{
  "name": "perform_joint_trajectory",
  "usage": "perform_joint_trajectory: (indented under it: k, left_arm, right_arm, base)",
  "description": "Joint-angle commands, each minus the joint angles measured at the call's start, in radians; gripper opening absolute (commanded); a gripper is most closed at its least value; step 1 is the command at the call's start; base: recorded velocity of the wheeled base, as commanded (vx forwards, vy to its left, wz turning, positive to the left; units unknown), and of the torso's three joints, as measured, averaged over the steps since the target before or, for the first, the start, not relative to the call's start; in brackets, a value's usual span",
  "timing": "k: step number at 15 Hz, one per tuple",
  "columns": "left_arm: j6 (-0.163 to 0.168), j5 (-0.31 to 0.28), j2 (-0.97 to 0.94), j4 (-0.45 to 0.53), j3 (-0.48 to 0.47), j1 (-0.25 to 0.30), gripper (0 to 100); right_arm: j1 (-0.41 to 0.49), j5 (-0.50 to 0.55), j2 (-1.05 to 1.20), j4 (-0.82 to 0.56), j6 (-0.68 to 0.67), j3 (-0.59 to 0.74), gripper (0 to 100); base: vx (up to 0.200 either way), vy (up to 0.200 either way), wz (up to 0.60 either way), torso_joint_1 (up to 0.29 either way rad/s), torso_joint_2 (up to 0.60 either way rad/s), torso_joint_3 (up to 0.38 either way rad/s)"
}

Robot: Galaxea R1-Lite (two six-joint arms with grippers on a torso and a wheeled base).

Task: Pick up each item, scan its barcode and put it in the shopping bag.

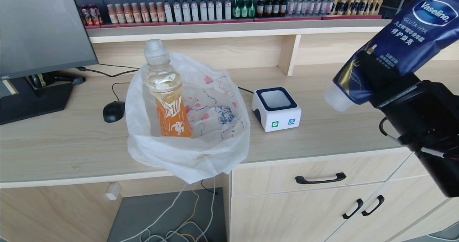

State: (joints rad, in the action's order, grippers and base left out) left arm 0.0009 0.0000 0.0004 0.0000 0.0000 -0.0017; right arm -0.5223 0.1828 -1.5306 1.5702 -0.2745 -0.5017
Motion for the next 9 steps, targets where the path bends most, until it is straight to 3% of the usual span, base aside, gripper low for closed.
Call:
perform_joint_trajectory:
  k: [1,4,7,9]
  left_arm:
    - [-0.001,0.0,0.0,0.0,0.0,0.0,100]
    - [-0.001,0.0,0.0,0.0,0.0,0.0,100]
    - [-0.002,0.0,0.0,0.0,0.0,0.0,100]
    - [-0.002,0.0,0.0,0.0,0.0,0.0,100]
  right_arm:
    - [0.002,-0.012,0.0,0.001,0.063,0.017,0]
    - [0.004,-0.174,0.004,0.001,0.281,0.058,0]
    - [0.002,-0.174,-0.013,0.001,0.322,0.086,0]
    - [0.002,-0.174,-0.068,0.001,0.334,0.037,0]
  base:
    - [0.0,0.0,0.0,0.0,0.0,0.0]
    - [0.0,0.0,0.0,0.0,0.0,0.0]
    - [0.0,0.0,0.0,0.0,0.0,0.0]
    - [0.0,0.0,0.0,0.0,0.0,0.0]
